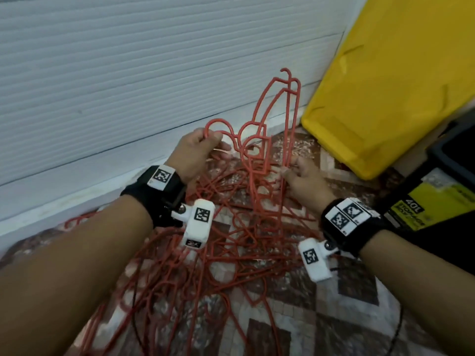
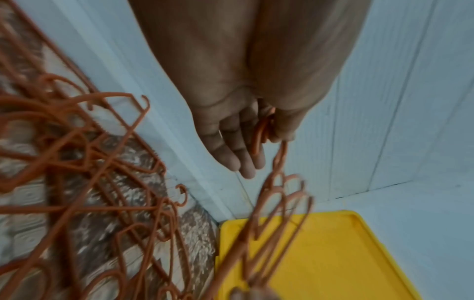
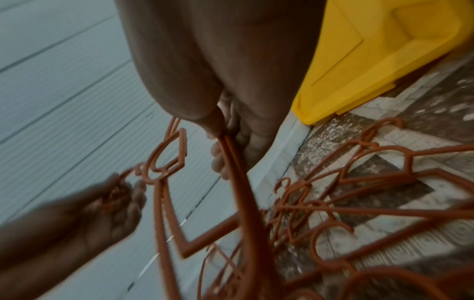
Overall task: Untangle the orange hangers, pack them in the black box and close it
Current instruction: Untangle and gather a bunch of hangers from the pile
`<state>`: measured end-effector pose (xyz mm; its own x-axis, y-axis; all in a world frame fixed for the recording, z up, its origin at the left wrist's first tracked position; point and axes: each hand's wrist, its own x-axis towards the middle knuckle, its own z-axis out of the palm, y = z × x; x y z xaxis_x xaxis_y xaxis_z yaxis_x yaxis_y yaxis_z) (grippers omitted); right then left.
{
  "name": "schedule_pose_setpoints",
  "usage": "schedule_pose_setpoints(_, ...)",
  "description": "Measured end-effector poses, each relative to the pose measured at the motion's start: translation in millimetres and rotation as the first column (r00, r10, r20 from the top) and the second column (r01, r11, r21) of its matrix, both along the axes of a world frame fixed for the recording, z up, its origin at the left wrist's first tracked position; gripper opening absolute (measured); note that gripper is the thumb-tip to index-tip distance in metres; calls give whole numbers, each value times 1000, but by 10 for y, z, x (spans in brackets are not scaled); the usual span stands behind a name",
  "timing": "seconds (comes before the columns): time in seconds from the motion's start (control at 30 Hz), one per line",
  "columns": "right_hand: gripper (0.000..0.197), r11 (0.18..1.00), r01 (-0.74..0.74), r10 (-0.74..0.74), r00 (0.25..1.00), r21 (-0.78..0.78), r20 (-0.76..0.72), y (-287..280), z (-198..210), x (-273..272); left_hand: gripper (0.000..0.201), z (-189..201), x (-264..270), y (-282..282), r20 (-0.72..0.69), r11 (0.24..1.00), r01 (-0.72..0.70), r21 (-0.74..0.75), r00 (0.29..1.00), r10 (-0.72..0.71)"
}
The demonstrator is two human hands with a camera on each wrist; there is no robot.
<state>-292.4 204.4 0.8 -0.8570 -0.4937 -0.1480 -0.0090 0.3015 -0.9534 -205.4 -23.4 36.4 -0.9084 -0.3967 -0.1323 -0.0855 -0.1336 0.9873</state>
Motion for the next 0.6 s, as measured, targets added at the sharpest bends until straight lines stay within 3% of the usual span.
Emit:
schedule_pose_setpoints(0.07,9,998,-52,51,997,26,60,-50,-114,110,3,54,15,-71,-26,999,-19,-49,999,18)
schedule_pose_setpoints(0.2,19,990,-136,128,978,38,165,-164,-267,253,19,88,121,-195,-21,989,-8,-151,1000,5)
schedule_pose_setpoints(0.27,20,987,-160,155,961,6,230,-191,-317,290,9,46,185,-255,-1,981,0,-196,1000,0)
schedule_pose_setpoints(0.3,22,984,-180,176,955,-3,240,-206,-328,302,4,29,213,-287,8,977,-2,-212,1000,4)
schedule_pose_setpoints(0.43,18,949,-308,282,927,73,247,-250,-329,343,14,0,340,-473,17,965,-74,-252,997,81)
schedule_pose_setpoints(0.5,16,888,-373,344,927,270,150,-277,-391,298,15,52,425,-619,-3,948,-114,-298,993,118)
schedule_pose_setpoints(0.6,20,673,-416,524,852,612,3,-401,-524,258,16,175,630,-869,-13,913,-163,-375,985,171)
